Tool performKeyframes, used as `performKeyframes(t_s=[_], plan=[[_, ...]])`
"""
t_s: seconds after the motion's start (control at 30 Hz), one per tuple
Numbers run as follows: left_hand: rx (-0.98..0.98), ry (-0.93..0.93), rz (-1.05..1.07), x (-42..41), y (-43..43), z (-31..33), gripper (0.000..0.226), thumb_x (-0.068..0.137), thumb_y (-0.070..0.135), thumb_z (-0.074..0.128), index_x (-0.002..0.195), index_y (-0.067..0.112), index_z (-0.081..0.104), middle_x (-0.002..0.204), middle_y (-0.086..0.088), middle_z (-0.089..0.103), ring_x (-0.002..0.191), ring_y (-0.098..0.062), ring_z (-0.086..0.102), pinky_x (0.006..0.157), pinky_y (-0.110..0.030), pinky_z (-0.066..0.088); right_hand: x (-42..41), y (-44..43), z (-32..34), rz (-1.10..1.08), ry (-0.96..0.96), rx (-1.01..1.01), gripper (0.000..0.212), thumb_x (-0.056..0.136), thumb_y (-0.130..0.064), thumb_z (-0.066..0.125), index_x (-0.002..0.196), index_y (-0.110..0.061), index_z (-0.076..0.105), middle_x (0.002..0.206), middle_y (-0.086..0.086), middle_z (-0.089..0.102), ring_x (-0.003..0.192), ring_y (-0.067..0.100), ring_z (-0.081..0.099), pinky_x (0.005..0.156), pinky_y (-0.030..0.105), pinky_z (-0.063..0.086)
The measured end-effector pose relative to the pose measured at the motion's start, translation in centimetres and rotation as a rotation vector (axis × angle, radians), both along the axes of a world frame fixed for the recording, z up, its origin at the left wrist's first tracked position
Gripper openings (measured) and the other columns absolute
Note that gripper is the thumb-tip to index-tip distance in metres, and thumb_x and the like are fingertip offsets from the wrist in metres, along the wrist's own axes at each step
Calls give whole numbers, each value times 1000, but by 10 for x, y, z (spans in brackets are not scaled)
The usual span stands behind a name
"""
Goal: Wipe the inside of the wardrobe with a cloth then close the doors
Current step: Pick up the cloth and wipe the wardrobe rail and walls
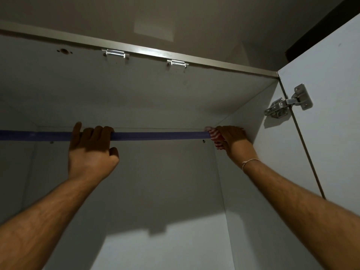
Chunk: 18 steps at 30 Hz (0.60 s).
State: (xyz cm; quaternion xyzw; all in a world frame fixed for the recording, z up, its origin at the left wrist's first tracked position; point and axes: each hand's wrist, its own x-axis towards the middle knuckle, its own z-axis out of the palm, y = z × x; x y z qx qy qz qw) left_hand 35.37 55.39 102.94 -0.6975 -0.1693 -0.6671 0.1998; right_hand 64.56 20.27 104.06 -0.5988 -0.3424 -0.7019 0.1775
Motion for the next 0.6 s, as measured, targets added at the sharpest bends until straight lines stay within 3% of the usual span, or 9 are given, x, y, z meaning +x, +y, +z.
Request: performKeyframes(t_s=[0.17,0.27,0.33,0.4,0.5,0.57,0.6], plan=[[-36,83,57,-7,-4,1,53,78,25,77,129,14,64,110,-10,71,112,-36,66,134,-51,11,-11,0,-21,21,212,37,78,90,5,66,163,-14,43,168,13,43,150,41,48,119,48,48],[-46,133,79,-12,-6,4,57,81,31,76,135,17,61,117,-8,70,118,-34,64,133,-45,-3,-14,4,-41,97,261,89,79,91,8,63,164,-12,40,171,14,39,150,38,46,121,46,46],[-71,187,95,-18,-9,7,60,86,37,73,142,22,56,127,-5,69,128,-30,62,134,-47,-5,-21,14,-54,195,386,176,69,95,6,60,161,-10,45,158,20,54,136,40,54,115,43,48],[-100,208,94,-24,-9,5,66,90,40,69,152,24,51,144,-5,65,141,-29,55,134,-48,-8,-33,29,-66,408,521,293,58,98,5,56,154,-8,53,140,23,64,126,41,62,112,42,50],[-123,179,76,-29,-15,-12,83,91,37,64,167,21,34,172,-8,40,161,-31,32,126,-36,-29,-49,53,-89,757,753,518,52,108,-6,51,159,-19,49,154,16,57,140,35,56,121,48,45],[-74,155,62,-29,-23,-31,87,85,32,60,166,16,34,172,-12,41,157,-36,37,133,-43,-12,-57,67,-108,1025,928,749,43,113,-23,49,156,-27,50,154,13,58,138,33,58,118,49,49],[-32,140,51,-28,-28,-43,88,80,31,57,164,15,37,168,-14,46,153,-38,42,135,-49,0,-60,73,-116,1194,1004,889,37,114,-32,47,150,-26,55,146,14,63,128,32,65,109,45,55]])
